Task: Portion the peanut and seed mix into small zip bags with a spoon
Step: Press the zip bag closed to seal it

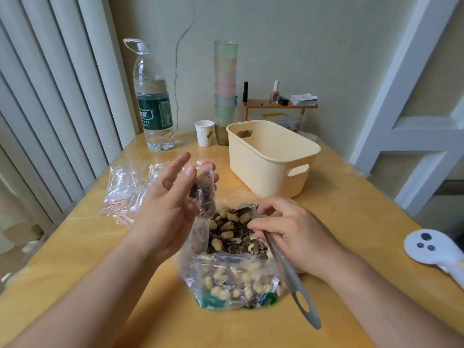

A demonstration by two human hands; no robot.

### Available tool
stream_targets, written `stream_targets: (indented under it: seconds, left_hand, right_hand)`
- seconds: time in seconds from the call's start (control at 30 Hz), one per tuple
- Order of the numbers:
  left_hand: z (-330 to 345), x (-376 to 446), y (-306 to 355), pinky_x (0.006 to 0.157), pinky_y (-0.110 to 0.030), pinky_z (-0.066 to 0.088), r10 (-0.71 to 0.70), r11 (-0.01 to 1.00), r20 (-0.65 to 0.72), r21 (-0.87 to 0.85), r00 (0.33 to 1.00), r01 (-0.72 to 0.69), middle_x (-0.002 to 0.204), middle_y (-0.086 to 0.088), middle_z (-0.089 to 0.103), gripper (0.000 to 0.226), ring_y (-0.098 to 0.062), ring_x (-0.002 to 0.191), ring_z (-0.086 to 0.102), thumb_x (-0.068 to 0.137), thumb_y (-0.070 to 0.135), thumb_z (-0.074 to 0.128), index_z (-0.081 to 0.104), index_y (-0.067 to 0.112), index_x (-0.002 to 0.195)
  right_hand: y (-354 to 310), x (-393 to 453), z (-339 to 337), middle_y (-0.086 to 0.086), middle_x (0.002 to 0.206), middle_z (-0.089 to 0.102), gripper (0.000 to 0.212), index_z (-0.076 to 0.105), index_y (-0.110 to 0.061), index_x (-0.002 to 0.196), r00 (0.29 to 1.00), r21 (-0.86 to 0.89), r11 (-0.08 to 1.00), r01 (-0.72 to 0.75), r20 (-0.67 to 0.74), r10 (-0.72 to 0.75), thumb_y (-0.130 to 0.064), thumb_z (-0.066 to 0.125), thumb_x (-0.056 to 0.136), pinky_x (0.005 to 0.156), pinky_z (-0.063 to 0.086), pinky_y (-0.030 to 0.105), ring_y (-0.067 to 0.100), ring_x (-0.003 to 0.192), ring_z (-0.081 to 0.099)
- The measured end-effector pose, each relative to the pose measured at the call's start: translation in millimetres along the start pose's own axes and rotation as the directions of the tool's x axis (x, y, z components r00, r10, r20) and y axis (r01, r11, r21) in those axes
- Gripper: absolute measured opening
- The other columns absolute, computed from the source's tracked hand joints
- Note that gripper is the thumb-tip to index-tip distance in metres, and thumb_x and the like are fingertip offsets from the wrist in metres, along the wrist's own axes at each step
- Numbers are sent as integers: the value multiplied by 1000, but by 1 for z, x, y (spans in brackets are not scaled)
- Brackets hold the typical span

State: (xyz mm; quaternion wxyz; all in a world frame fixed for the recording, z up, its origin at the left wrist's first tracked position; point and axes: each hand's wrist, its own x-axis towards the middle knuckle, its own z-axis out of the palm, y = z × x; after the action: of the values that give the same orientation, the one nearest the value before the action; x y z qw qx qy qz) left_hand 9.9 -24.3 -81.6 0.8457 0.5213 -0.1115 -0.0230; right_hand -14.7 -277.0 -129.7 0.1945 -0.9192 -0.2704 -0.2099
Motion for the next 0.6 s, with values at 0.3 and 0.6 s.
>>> stream_targets:
  seconds: [0.3,0.6]
  left_hand:
    - [16,26,6,90,-74,53,-204,977,224,-17,953,213,134,-15,68,44,-34,112,67,103,42,43,52,40,147]
    - [-1,28,-24,71,-45,59,-218,976,276,75,936,205,131,-29,66,60,-45,99,68,79,9,64,45,8,137]
  right_hand:
    - [2,16,-10,-21,114,51,30,75,-40,120,969,9,990,-139,207,134,-19,65,101,101,39,25,7,110,37]
    - [-5,49,-31,-19,100,64,43,77,-40,96,958,243,927,-285,102,267,-2,58,91,83,47,22,3,92,59]
